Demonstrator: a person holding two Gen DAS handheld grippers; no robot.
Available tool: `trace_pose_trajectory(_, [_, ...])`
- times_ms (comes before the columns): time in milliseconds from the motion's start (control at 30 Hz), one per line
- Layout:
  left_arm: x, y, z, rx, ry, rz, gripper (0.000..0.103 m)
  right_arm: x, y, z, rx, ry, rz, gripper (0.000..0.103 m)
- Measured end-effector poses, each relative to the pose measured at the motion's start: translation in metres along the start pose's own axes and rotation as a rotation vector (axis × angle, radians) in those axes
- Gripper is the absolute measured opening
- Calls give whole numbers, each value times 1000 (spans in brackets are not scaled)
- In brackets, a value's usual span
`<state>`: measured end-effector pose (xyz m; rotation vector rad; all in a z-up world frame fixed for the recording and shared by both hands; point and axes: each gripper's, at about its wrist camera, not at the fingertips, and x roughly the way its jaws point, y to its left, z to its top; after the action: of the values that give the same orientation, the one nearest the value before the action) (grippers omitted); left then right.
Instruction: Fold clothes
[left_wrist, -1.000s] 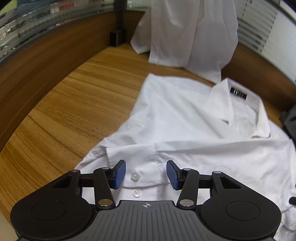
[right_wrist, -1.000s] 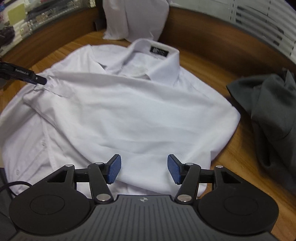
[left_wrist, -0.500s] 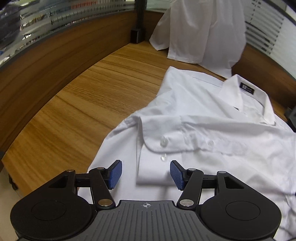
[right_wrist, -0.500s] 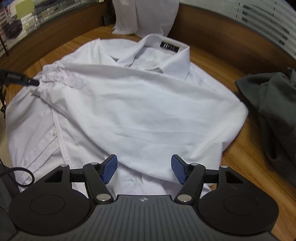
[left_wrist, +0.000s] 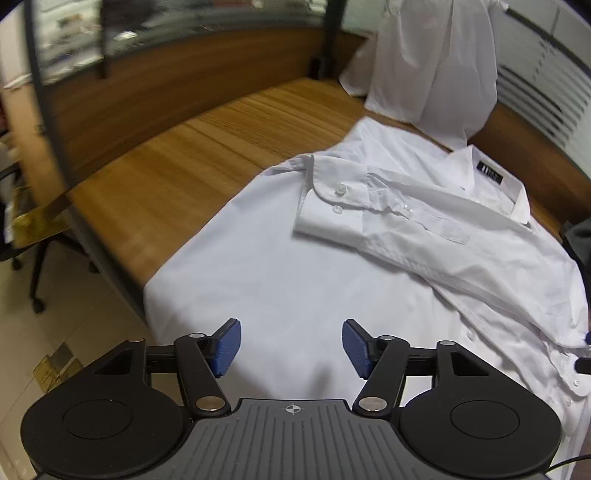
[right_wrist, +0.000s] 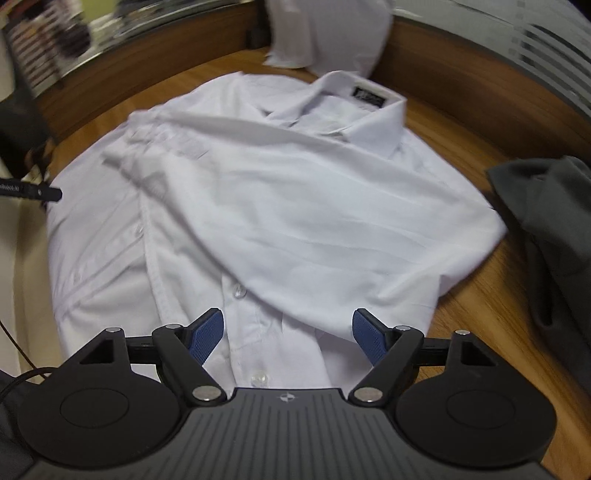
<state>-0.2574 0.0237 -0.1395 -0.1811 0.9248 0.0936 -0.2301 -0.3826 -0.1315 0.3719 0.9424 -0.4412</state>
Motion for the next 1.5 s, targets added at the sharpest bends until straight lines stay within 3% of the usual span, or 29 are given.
trace_pose_trajectory(267, [-72,-48,-105,-260,-45,218,68,-3,-13,-11,-296,-37,160,82])
trace_pose_trajectory(500, [-135,-95,-173,-364,-51,301,70,-25,-30,-12,-473,-23,276,82])
trace_pose_trajectory(800, [-166,-124,-215,-436,-87,294,70,-57,-29,-26,-670,4,406,82])
trace_pose_trajectory(1167, [-173,-178,-238,-394,-115,282,70,-83,-12,-71,-920,47,580,82])
trace_pose_trajectory(1500, [-159,-225,-242,-289,-66,236,70,-78,-6,-95,-1142,19,614,82])
